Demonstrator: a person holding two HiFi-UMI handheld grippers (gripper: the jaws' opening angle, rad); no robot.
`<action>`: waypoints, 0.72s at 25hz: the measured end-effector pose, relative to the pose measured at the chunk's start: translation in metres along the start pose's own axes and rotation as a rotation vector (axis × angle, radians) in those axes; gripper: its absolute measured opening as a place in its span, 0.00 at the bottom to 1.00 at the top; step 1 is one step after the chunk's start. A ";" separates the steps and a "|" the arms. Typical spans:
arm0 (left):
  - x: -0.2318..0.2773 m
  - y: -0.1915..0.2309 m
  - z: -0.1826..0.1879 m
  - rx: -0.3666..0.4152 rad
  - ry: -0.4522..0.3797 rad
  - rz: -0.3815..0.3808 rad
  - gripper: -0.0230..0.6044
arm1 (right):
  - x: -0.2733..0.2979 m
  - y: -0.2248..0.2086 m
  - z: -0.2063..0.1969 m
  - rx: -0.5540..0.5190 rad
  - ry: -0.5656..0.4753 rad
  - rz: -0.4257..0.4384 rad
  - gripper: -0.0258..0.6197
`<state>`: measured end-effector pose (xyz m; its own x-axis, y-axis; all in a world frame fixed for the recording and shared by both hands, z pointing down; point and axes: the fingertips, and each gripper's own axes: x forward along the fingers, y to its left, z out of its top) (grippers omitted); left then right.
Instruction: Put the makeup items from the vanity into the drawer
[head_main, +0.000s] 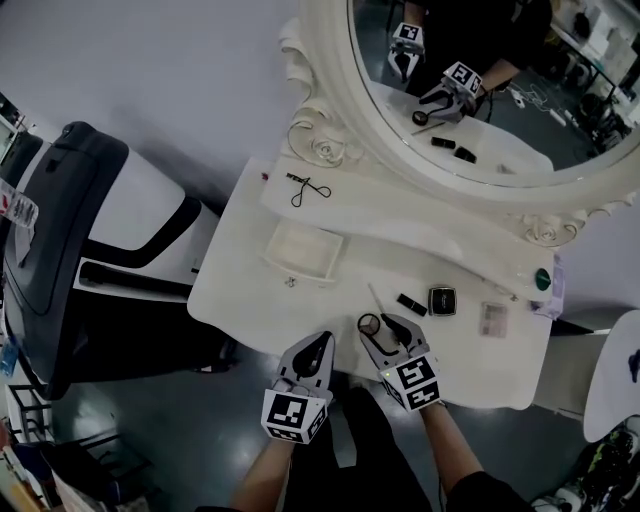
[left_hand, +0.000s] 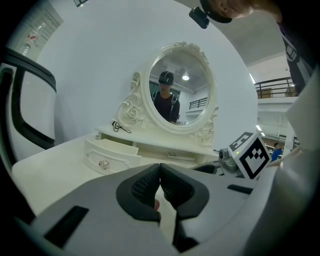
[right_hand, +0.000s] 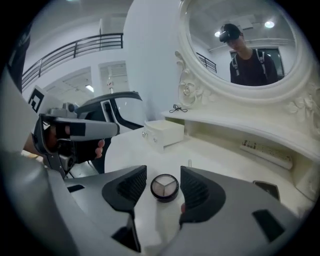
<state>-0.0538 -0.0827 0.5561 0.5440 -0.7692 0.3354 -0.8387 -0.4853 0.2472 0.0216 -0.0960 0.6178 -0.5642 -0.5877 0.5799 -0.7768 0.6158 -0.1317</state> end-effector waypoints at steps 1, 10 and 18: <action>0.001 0.002 -0.003 -0.004 0.004 0.001 0.06 | 0.006 0.001 -0.003 -0.021 0.026 0.000 0.36; 0.003 0.014 -0.024 -0.031 0.023 0.012 0.06 | 0.034 -0.001 -0.027 -0.199 0.170 -0.034 0.40; 0.001 0.017 -0.025 -0.038 0.023 0.020 0.06 | 0.036 -0.003 -0.029 -0.203 0.192 -0.021 0.40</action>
<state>-0.0667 -0.0818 0.5832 0.5282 -0.7684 0.3613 -0.8478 -0.4536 0.2748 0.0114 -0.1037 0.6629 -0.4701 -0.5032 0.7251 -0.7052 0.7082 0.0342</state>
